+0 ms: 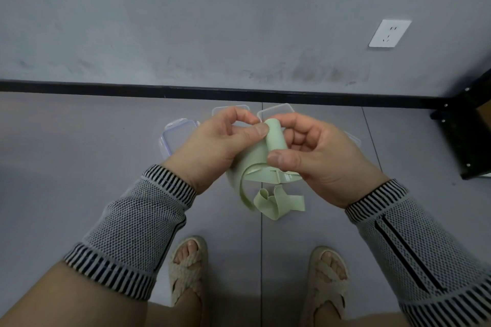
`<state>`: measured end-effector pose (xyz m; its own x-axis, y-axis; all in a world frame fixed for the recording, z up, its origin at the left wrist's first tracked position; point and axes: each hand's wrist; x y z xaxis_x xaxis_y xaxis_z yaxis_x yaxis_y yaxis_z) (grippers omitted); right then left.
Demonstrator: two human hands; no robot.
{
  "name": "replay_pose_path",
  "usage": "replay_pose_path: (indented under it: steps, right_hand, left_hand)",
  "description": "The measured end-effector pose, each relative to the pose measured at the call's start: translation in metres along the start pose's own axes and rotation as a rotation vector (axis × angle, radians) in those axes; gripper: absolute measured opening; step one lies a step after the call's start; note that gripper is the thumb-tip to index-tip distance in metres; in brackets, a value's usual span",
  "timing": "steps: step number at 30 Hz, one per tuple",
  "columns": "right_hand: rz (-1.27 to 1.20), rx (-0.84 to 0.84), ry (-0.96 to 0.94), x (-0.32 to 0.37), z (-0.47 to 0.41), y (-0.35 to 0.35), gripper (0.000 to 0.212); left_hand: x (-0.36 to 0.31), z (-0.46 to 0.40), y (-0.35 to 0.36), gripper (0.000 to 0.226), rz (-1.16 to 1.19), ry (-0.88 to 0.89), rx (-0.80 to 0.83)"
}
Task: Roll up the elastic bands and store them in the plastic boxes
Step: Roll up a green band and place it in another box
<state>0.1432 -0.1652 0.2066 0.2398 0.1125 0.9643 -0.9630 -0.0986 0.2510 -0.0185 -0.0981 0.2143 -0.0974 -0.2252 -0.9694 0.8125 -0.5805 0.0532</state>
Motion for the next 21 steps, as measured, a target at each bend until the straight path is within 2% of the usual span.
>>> replay_pose_path:
  steps: [5,10,14,21]
  right_hand:
    - [-0.006,0.015,0.005,0.0012,0.0006,-0.0033,0.058]
    - [0.044,0.023,0.002,0.0028,0.0021,-0.0061,0.059]
    - [0.298,-0.025,0.010,0.0062,0.0041,-0.0042,0.052]
    - [0.643,-0.075,-0.007,0.0036,0.0020,0.0005,0.051]
  left_hand:
    - [-0.0026,0.0028,-0.0054,0.007,-0.150,0.041,-0.006]
    - [-0.0065,0.0053,-0.0063,0.011,-0.133,0.085,-0.032]
    - [-0.0058,0.0046,-0.0050,0.007,-0.176,0.065,-0.089]
    - [-0.0028,0.0017,0.0013,0.016,-0.308,0.055,-0.227]
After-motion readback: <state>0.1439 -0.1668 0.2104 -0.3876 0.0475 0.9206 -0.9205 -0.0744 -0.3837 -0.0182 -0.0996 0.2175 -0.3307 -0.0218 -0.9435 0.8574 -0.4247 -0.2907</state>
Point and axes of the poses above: each hand's wrist, its own z-axis away from the middle knuckle, its own y-axis out of the palm, x = y × z
